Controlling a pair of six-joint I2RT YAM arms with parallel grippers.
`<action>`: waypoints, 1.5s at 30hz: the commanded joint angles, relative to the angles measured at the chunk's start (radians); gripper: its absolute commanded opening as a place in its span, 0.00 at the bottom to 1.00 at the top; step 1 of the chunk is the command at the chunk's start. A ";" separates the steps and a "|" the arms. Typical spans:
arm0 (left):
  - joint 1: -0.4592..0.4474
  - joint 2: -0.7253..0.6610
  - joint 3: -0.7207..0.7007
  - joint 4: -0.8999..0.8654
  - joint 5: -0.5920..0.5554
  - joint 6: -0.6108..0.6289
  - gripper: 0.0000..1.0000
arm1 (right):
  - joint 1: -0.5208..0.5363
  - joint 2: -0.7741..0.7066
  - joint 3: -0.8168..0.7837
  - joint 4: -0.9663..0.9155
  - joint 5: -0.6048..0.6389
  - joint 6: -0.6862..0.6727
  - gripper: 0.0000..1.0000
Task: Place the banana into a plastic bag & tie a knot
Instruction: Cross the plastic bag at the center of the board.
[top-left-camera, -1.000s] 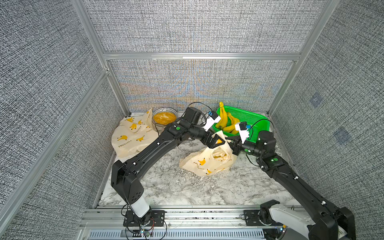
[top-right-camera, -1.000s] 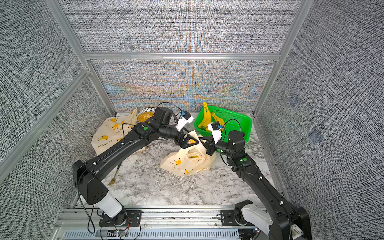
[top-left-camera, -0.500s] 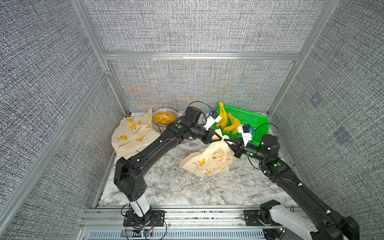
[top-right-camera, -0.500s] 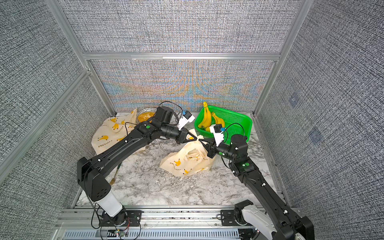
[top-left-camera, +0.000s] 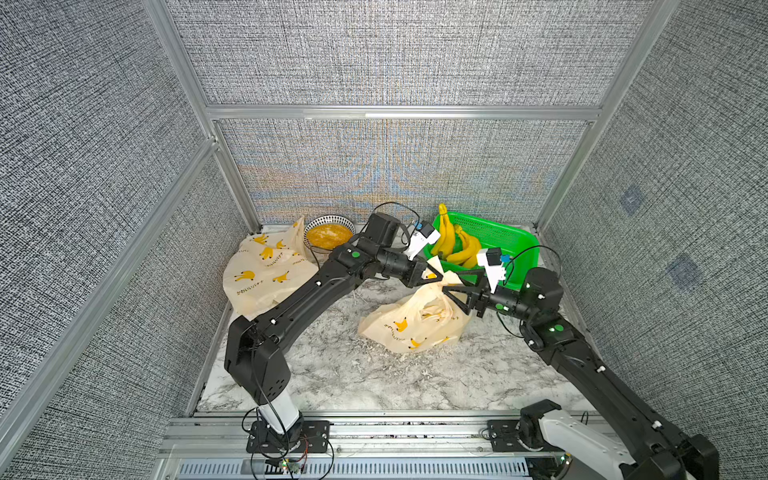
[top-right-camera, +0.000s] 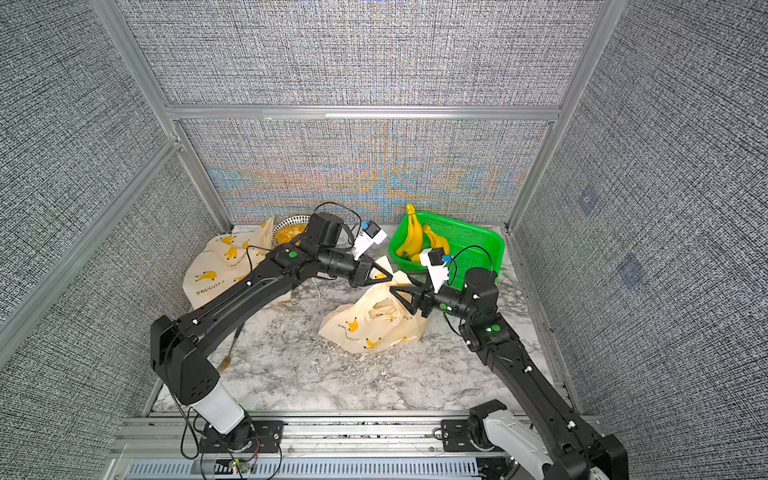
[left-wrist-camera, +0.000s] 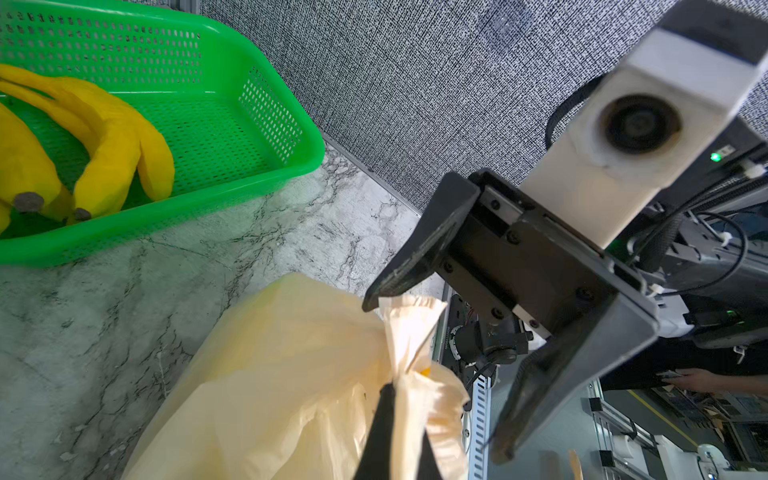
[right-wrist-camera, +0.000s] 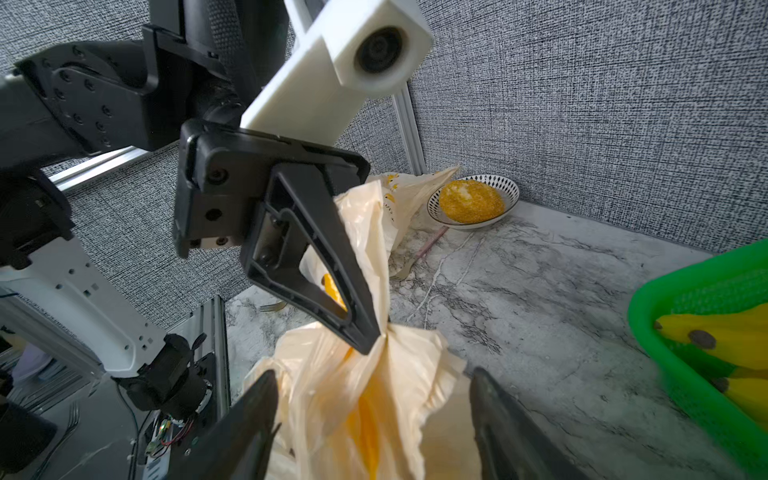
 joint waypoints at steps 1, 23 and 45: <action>0.002 -0.007 0.001 0.021 0.014 0.011 0.00 | 0.000 0.020 0.021 0.045 -0.110 0.016 0.79; -0.063 -0.375 -0.224 -0.012 -0.637 0.115 0.99 | 0.011 0.142 0.159 -0.192 -0.046 0.061 0.00; -0.435 -0.228 -0.244 0.140 -1.364 0.787 0.98 | 0.010 0.196 0.272 -0.393 -0.121 0.044 0.00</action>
